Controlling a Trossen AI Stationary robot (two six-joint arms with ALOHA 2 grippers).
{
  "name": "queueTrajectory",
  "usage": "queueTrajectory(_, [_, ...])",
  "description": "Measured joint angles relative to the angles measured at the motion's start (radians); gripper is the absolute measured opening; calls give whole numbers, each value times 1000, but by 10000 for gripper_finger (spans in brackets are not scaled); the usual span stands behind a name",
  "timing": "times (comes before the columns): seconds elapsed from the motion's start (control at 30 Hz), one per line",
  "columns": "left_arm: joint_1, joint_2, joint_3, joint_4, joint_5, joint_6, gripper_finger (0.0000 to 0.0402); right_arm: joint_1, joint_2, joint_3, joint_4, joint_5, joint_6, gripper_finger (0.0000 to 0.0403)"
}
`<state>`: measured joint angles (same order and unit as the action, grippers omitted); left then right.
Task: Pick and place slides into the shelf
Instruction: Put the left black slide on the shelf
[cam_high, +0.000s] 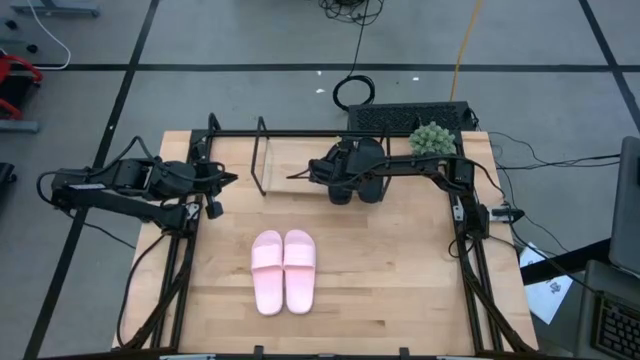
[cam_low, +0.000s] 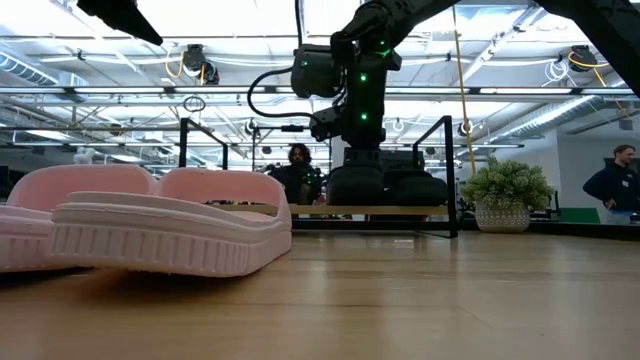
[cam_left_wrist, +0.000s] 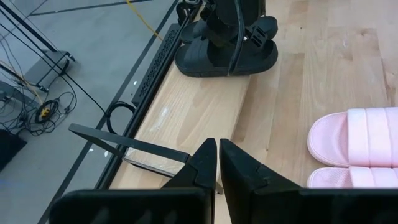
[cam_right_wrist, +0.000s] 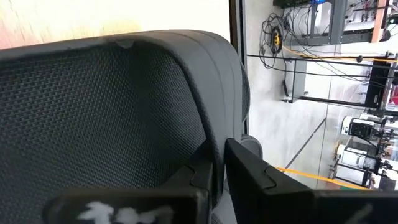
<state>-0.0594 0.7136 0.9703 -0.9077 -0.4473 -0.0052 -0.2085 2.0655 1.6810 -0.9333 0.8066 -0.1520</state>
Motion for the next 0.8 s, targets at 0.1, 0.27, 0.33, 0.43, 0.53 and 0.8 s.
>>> queueTrajectory(0.1, [0, 0, 0, 0, 0, 0, 24, 0, 0, 0, 0, 0, -8, 27])
queueTrajectory(0.27, [0, 0, 0, 0, 0, 1, 24, 0, 0, 0, 0, 1, -20, 28])
queueTrajectory(0.33, [0, 0, 0, 0, 0, 1, 24, 0, 0, 0, 0, 1, -24, 30])
queueTrajectory(0.43, [0, 0, 0, 0, 0, 1, 24, -2, 0, 0, 0, 1, -25, 42])
queueTrajectory(0.53, [0, 0, 0, 0, 0, 1, 24, -3, 0, 0, 1, 1, -25, 60])
queueTrajectory(0.8, [0, 0, 0, 0, 0, -1, 24, -8, 0, 0, 4, 45, -25, 110])
